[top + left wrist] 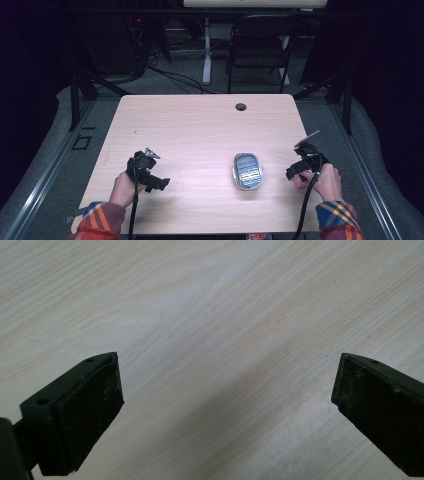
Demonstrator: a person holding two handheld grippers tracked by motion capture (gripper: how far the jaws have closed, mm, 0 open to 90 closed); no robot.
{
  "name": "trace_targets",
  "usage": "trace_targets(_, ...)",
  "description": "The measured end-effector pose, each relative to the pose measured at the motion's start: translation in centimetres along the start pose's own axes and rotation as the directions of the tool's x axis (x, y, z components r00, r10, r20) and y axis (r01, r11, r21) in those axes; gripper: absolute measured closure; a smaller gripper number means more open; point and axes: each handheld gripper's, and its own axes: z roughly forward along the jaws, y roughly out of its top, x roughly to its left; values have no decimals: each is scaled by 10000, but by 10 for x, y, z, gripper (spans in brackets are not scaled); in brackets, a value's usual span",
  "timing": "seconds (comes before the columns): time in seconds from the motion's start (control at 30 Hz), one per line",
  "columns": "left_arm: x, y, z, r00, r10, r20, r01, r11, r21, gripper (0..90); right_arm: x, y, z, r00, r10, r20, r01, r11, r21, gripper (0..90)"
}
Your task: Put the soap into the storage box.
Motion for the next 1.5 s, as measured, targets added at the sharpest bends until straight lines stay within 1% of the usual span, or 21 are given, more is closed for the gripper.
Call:
trace_targets(0.03, 0, 0, 0, 10000, 7, -5, -7, 10000, 5, 1, 0, 0, 1, 10000, 39, -27, -39, 10000, -28, 14)
trace_targets(0.07, 0, 0, 0, 10000, 7, -9, -7, 10000, -2, 1, 0, 2, 1, 10000, -82, -25, 82, 9999, 109, 59)
trace_targets(0.1, 0, 0, 0, 10000, 8, -12, -8, 10000, -3, 1, 0, 2, 1, 10000, -82, -25, 82, 9999, 109, 59)
trace_targets(0.17, 0, 0, 0, 10000, 12, -14, -12, 10000, 2, 1, 1, 2, 1, 10000, -24, 71, 23, 9999, 119, 131)
trace_targets(0.27, 0, 0, 0, 10000, 17, -16, -17, 10000, 4, 1, 2, 2, 3, 9999, 145, 94, -146, 9999, 64, 162)
trace_targets(0.3, 0, 0, 0, 10000, 26, -15, -26, 10000, 14, 1, 1, 3, 2, 9999, 115, 120, -117, 9998, 171, 183)
trace_targets(0.5, -1, 0, 0, 10000, 31, -20, -31, 10000, 21, 1, 2, 4, 4, 9996, 201, 185, -206, 9995, 259, 210)
trace_targets(0.57, -1, 0, 0, 10000, 33, -22, -33, 10000, 27, 1, 3, 4, 5, 9994, 174, 307, -181, 9996, 231, 221)
trace_targets(0.6, -1, 0, 0, 10000, 36, -23, -36, 10000, 33, 1, 3, 5, 6, 9995, 226, 216, -231, 9994, 267, 229)
trace_targets(0.63, -1, 0, 0, 10000, 35, -23, -35, 10000, 30, 1, 3, 7, 6, 9992, 164, 356, -179, 9989, 438, 249)
trace_targets(0.73, -1, 0, 0, 10000, 38, -32, -38, 10000, 36, 1, 3, 7, 7, 9989, 205, 415, -224, 9986, 477, 264)
trace_targets(0.8, -1, 0, 0, 10000, 40, -44, -40, 10000, 29, 1, 2, 8, 6, 9987, 140, 482, -174, 9974, 701, 273)
trace_targets(0.83, -1, 0, 0, 10000, 41, -48, -41, 10000, 34, 1, 3, 7, 9, 9985, 368, 404, -386, 9982, 454, 279)
trace_targets(0.97, -1, 0, 0, 10000, 49, -47, -48, 10000, 40, 1, 2, 8, 9, 9987, 242, 439, -270, 9975, 646, 284)
trace_targets(1.07, -1, 0, 0, 10000, 41, -57, -41, 10000, 30, 1, 2, 8, 10, 9986, 308, 425, -336, 9973, 657, 296)
trace_targets(1.1, -1, 0, 0, 10000, 43, -59, -43, 10000, 30, 1, 3, 7, 11, 9981, 417, 459, -440, 9976, 526, 304)
trace_targets(1.2, -1, 0, 0, 10000, 50, -53, -49, 10000, 36, 1, 2, 7, 11, 9975, 419, 573, -452, 9973, 585, 346)
trace_targets(1.3, -1, 0, 0, 10000, 48, -57, -48, 10000, 38, 1, 1, 7, 11, 9978, 342, 573, -383, 9967, 719, 347)
trace_targets(1.33, -1, 0, 0, 10000, 47, -52, -46, 10000, 67, 1, 1, 7, 13, 9975, 438, 557, -472, 9969, 628, 349)
trace_targets(1.43, -1, 0, 0, 10000, 55, -55, -55, 10000, 58, 1, 2, 7, 14, 9972, 422, 625, -464, 9967, 672, 353)
trace_targets(1.5, -1, 0, 0, 10000, 56, -52, -55, 10000, 67, 1, 1, 8, 13, 9974, 252, 682, -311, 9956, 878, 364)
